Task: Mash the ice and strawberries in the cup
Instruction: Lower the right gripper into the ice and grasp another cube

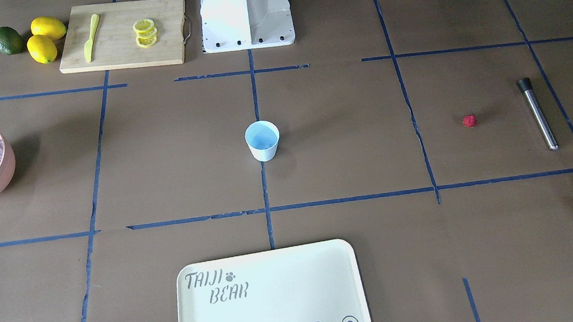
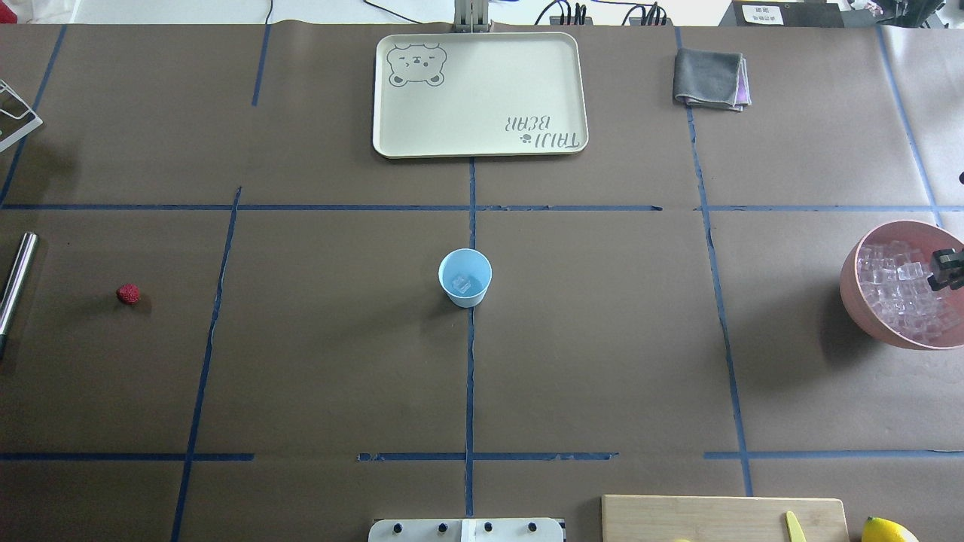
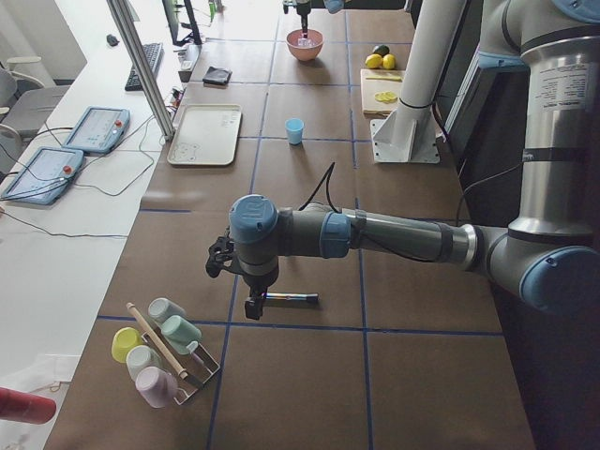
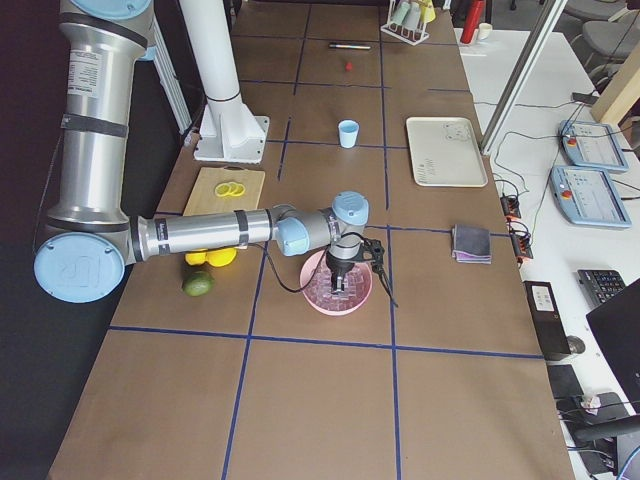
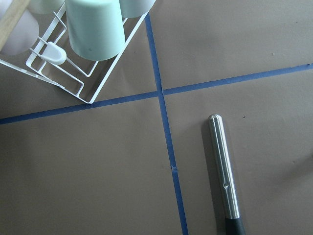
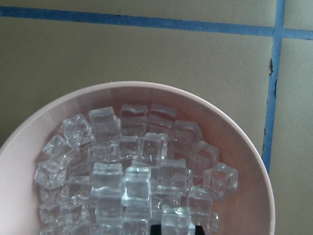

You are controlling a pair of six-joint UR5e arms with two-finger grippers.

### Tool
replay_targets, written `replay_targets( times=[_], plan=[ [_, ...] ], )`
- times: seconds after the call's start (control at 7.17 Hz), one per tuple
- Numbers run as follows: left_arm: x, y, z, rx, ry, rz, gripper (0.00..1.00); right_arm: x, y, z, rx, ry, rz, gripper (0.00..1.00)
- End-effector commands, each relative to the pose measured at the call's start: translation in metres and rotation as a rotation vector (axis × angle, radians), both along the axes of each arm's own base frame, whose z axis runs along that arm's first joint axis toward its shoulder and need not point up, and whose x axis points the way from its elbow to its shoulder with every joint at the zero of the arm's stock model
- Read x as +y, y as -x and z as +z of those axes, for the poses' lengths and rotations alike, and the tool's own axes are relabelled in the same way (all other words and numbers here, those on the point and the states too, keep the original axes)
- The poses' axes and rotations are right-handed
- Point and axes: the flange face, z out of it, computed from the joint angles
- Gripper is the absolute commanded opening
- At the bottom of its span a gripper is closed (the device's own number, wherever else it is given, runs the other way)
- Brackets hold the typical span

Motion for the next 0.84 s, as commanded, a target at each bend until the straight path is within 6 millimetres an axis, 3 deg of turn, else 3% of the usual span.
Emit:
replay_targets(
  times=[0.0, 0.14, 0.42, 0.7],
  plan=[
    [0.000, 0.000, 0.000, 0.000, -0.001, 0.000, 1.00, 0.036, -0.031, -0.044, -0.006, -0.006, 0.032, 0.00],
    [0.001, 0.000, 0.000, 0.000, 0.001, 0.000, 1.00, 0.037, -0.032, -0.069, -0.002, 0.002, 0.032, 0.00],
    [0.001, 0.000, 0.001, 0.000, 0.004, 0.000, 1.00, -0.019, -0.008, -0.150, -0.021, -0.025, 0.035, 0.00],
    [0.001, 0.000, 0.006, 0.001, 0.012, 0.000, 1.00, -0.067, 0.072, -0.282, -0.042, -0.007, -0.018, 0.00]
  ],
)
